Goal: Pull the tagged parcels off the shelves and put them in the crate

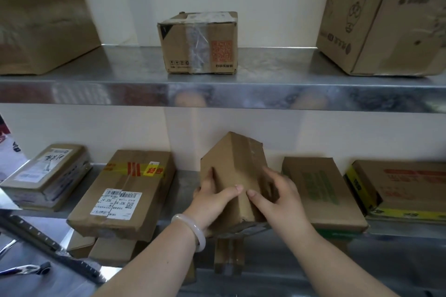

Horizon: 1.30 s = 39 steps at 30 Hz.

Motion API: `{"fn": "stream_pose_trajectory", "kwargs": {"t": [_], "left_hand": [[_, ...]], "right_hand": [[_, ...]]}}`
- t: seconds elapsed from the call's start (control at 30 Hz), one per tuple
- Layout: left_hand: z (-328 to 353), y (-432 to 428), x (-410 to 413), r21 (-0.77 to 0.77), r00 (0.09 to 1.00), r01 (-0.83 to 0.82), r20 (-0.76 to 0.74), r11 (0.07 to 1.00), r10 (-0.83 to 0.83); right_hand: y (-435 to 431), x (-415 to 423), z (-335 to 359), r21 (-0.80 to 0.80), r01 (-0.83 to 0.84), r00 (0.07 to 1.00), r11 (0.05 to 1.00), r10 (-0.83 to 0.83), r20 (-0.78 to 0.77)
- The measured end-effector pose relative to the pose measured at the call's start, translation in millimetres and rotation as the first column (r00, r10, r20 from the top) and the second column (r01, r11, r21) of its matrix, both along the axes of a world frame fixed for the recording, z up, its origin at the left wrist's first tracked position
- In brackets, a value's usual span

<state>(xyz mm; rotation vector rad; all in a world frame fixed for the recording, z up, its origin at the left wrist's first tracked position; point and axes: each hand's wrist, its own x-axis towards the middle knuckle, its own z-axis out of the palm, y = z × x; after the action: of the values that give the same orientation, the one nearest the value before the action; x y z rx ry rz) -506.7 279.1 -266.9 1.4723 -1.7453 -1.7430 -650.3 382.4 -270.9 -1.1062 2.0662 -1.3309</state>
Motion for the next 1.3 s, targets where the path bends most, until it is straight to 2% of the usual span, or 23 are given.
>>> {"fn": "stream_pose_trajectory", "kwargs": {"t": [0.07, 0.13, 0.2, 0.27, 0.33, 0.47, 0.53, 0.63, 0.8, 0.87, 0.93, 1.03, 1.13, 1.3], "left_hand": [[-3.1, 3.2, 5.0, 0.058, 0.994, 0.007, -0.113, 0.998, -0.001], [-6.5, 6.2, 7.3, 0.081, 0.982, 0.023, -0.191, 0.996, -0.007], [-9.1, 6.8, 7.9, 0.077, 0.970, 0.029, -0.245, 0.997, -0.009], [-8.7, 5.1, 8.8, 0.069, 0.962, 0.028, -0.274, 0.997, -0.009], [-7.4, 3.3, 10.6, 0.003, 0.966, 0.009, -0.257, 1.000, -0.008], [-7.4, 6.3, 14.1, -0.231, 0.986, -0.065, -0.164, 0.971, 0.027], [-4.8, 10.1, 13.4, -0.318, 0.997, -0.034, -0.071, 0.948, 0.012], [1.4, 15.1, 10.2, -0.334, 0.998, 0.055, 0.045, 0.941, -0.043], [-0.5, 14.7, 15.7, -0.292, 0.998, 0.032, 0.052, 0.956, -0.017], [-0.9, 9.8, 21.7, -0.255, 0.998, 0.021, -0.053, 0.967, -0.035], [1.7, 3.8, 29.6, -0.160, 0.972, 0.004, -0.230, 0.987, -0.041], [5.1, -6.6, 40.9, -0.065, 0.920, 0.035, -0.388, 0.997, -0.058], [7.1, -14.5, 44.4, -0.026, 0.888, 0.082, -0.453, 0.996, -0.085], [13.7, -14.5, 40.0, -0.212, 0.882, 0.117, -0.426, 0.970, -0.200]], "right_hand": [[1.4, -4.9, 1.0, 0.082, 0.061, 0.997, 0.995, -0.065, 0.043], [1.7, -6.8, 2.9, 0.134, 0.014, 0.982, 0.991, -0.038, 0.183], [1.7, -6.0, 4.1, 0.088, -0.071, 0.948, 0.994, 0.040, 0.316], [2.8, -4.8, 4.6, 0.024, -0.069, 0.938, 0.997, 0.057, 0.342], [5.0, -2.6, 4.4, -0.032, -0.046, 0.938, 0.998, 0.055, 0.342], [8.7, 4.9, 7.5, -0.125, -0.090, 0.917, 0.988, 0.131, 0.378], [9.0, 10.6, 10.3, -0.130, -0.103, 0.920, 0.986, 0.144, 0.365], [7.2, 19.6, 7.5, -0.081, -0.123, 0.965, 0.989, 0.138, 0.225], [2.9, 27.3, 3.6, 0.001, -0.219, 0.975, 0.976, 0.219, 0.040], [2.0, 21.7, 4.3, 0.000, -0.211, 0.976, 0.977, 0.211, -0.050], [0.4, 12.4, 6.1, -0.031, -0.128, 0.988, 0.991, 0.125, -0.095], [-2.9, 1.9, 8.6, -0.041, -0.018, 1.000, 0.999, 0.018, -0.020], [-4.3, 6.1, 12.4, -0.054, -0.012, 0.994, 0.998, 0.018, 0.108], [10.8, 28.2, 20.7, -0.108, 0.167, 0.986, 0.980, -0.163, 0.044]]}}
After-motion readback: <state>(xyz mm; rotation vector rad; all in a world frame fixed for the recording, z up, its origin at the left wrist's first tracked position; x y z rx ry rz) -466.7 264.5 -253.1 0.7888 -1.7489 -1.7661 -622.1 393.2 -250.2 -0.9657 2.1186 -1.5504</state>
